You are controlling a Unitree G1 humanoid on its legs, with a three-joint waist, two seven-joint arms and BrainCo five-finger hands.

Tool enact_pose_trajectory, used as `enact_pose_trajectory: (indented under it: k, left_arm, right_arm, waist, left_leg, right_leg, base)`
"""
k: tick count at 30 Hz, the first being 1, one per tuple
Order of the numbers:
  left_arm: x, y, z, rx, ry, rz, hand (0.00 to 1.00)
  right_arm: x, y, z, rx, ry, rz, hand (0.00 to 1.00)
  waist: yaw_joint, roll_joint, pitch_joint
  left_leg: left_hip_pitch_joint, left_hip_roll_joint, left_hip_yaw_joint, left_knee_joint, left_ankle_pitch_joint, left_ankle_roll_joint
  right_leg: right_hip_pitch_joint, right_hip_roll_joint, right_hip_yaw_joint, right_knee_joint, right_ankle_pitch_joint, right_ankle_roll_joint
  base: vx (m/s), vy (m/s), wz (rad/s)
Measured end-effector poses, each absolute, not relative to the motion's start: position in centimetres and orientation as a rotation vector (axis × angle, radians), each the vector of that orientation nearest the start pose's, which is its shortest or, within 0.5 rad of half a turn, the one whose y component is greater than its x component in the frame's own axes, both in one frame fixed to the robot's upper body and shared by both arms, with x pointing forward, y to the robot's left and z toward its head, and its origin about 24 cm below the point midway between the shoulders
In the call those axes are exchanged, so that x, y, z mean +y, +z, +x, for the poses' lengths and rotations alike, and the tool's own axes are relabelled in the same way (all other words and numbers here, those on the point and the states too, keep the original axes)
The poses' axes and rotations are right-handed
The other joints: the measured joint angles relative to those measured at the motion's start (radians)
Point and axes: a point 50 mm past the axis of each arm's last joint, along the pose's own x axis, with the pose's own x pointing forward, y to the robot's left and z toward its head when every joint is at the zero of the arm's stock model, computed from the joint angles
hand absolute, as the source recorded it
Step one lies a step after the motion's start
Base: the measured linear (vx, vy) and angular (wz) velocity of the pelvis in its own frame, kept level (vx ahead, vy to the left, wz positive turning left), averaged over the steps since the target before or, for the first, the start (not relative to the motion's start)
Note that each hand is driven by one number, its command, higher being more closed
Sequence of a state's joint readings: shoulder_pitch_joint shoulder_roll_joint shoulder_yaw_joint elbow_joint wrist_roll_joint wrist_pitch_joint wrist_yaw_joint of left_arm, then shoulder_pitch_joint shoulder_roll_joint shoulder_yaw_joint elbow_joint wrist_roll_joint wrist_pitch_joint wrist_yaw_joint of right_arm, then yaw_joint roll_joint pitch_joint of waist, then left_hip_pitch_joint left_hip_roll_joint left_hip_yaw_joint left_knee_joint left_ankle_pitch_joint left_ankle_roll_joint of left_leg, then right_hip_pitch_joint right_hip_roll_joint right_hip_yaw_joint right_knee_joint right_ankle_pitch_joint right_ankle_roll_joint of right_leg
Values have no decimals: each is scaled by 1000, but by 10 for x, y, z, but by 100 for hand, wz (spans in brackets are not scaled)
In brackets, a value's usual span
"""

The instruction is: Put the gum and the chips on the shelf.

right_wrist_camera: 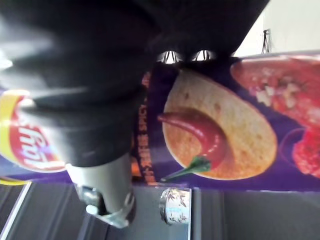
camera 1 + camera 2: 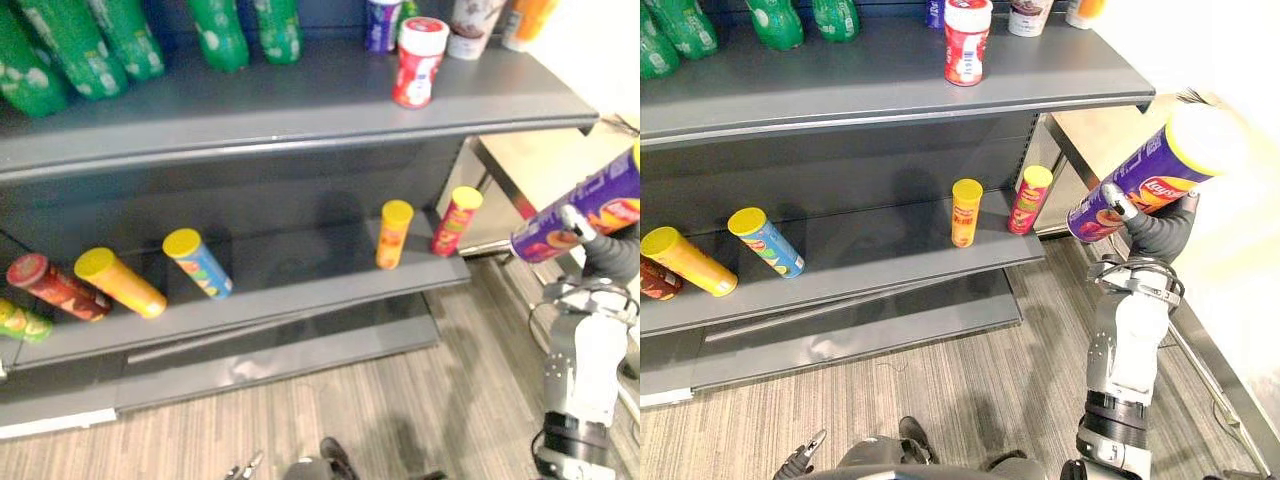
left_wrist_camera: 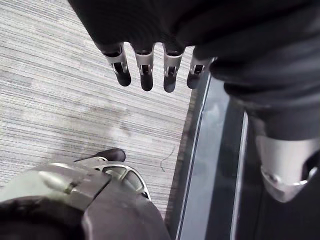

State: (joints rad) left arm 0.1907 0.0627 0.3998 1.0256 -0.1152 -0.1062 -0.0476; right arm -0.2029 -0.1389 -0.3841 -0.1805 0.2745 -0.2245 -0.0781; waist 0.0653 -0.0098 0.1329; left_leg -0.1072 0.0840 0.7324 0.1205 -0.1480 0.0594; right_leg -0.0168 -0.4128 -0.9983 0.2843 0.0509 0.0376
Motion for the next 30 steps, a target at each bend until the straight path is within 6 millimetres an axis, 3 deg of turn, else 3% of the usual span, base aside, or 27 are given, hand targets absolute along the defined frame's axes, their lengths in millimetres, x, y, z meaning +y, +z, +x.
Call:
enact_pose_trajectory:
  k: [5,8,11,13,14,15,16,17,20,22,25,26,30]
  left_arm:
    - [226,-159,60,1022,480,-244,0]
    - [222,-159,65,1005,488,-279,0]
    - [223,-159,66,999,492,-283,0]
    - [221,-158,68,996,478,-274,0]
    - [221,-158,68,1000,459,-257,0]
    - [225,-157,71,998,440,-227,0]
    - [234,-155,73,991,445,-197,0]
    - [237,-155,72,994,456,-193,0]
    - [244,-156,62,1023,484,-179,0]
    - [247,-156,57,1036,504,-175,0]
    - [250,-157,41,1063,557,-183,0]
    - [251,-158,39,1067,559,-183,0]
    - [242,-159,50,1047,538,-208,0]
  right_arm:
    - [-249,164,253,-660,-348,137,100]
    - [-232,162,259,-644,-276,146,100]
    - [-215,156,262,-612,-192,157,100]
    - [-209,152,263,-592,-160,155,100]
    - [-208,150,262,-582,-148,150,100]
    - [-202,144,261,-561,-110,151,100]
    - [-193,139,258,-539,-66,162,100]
    - [-186,138,257,-541,-38,177,100]
    - [-174,132,250,-522,10,210,100]
    - [-167,130,249,-514,35,222,100]
    - [-158,130,245,-513,81,241,100]
    - [-158,127,243,-502,78,246,100]
    - [-150,114,231,-469,146,248,100]
  waist:
    - [4,-11,10]
    - [13,-16,18]
    - [22,-19,27]
    - [18,0,37]
    - [17,10,40]
    - [8,20,47]
    - [-19,2,43]
    - [-23,-27,45]
    - [-23,-28,45]
    - [-20,-29,45]
    - [-16,-45,34]
    - [-17,-58,25]
    - [-37,-55,-11]
  left_leg:
    - [-29,0,8,-5,10,-11]
    - [-50,28,27,21,21,-10]
    - [-60,36,-16,19,28,1]
    - [-58,43,-82,10,37,6]
    - [-51,44,-125,-6,65,22]
    - [-52,41,-208,-50,97,18]
    - [-43,-12,-316,-129,136,14]
    - [-24,-58,-352,-146,138,15]
    - [14,-110,-424,-158,145,4]
    - [35,-115,-440,-169,145,3]
    - [68,-114,-433,-190,139,-8]
    - [71,-113,-430,-188,131,-22]
    - [84,-66,-437,-200,132,-61]
  right_leg:
    - [5,53,1,-113,-24,8]
    - [5,89,-7,-167,-1,37]
    - [21,91,4,-133,14,33]
    - [-12,78,175,-4,48,-24]
    - [-77,94,353,81,14,-54]
    - [-122,188,611,85,-85,-9]
    - [-148,278,848,24,-125,25]
    - [-156,274,914,-4,-127,29]
    - [-159,270,1000,-26,-119,42]
    - [-159,271,1001,-46,-112,51]
    - [-150,272,1007,-123,-94,58]
    - [-136,271,1005,-160,-60,54]
    - [-91,316,977,-230,-59,56]
  base:
    - [-22,-67,-1]
    - [14,-38,-3]
    - [18,31,33]
    - [26,116,75]
    - [80,95,106]
    - [137,66,219]
    - [216,-41,277]
    - [155,-54,239]
    - [200,-45,135]
    - [154,-68,47]
    - [191,-102,-9]
    - [137,-96,-13]
    - [175,-178,-4]
